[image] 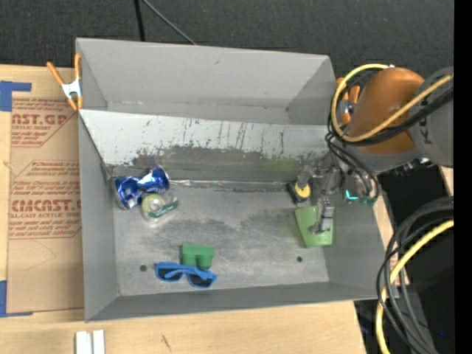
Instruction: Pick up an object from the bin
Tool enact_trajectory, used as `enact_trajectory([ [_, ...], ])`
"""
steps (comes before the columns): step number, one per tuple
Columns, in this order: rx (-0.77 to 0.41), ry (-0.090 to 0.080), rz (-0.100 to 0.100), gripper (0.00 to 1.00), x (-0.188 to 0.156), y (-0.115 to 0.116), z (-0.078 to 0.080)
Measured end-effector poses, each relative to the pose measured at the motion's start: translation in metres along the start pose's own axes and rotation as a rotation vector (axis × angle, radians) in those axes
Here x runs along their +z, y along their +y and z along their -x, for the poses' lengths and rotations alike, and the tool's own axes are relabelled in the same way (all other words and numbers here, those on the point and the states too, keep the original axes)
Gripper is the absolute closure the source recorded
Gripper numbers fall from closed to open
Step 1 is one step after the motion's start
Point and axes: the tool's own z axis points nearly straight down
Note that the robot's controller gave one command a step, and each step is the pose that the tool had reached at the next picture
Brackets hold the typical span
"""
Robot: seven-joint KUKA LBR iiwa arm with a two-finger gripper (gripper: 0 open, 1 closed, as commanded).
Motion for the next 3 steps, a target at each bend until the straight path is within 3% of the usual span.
enact_trajectory([
  [1,0.205,-0.001,0.020,0.00,0.058,-0.015,0.007],
  [2,0.091,-0.007,0.001,0.00,0.062,-0.027,-0.023],
  [3,-0.127,-0.008,-0.002,0.00,0.061,-0.016,-0.029],
])
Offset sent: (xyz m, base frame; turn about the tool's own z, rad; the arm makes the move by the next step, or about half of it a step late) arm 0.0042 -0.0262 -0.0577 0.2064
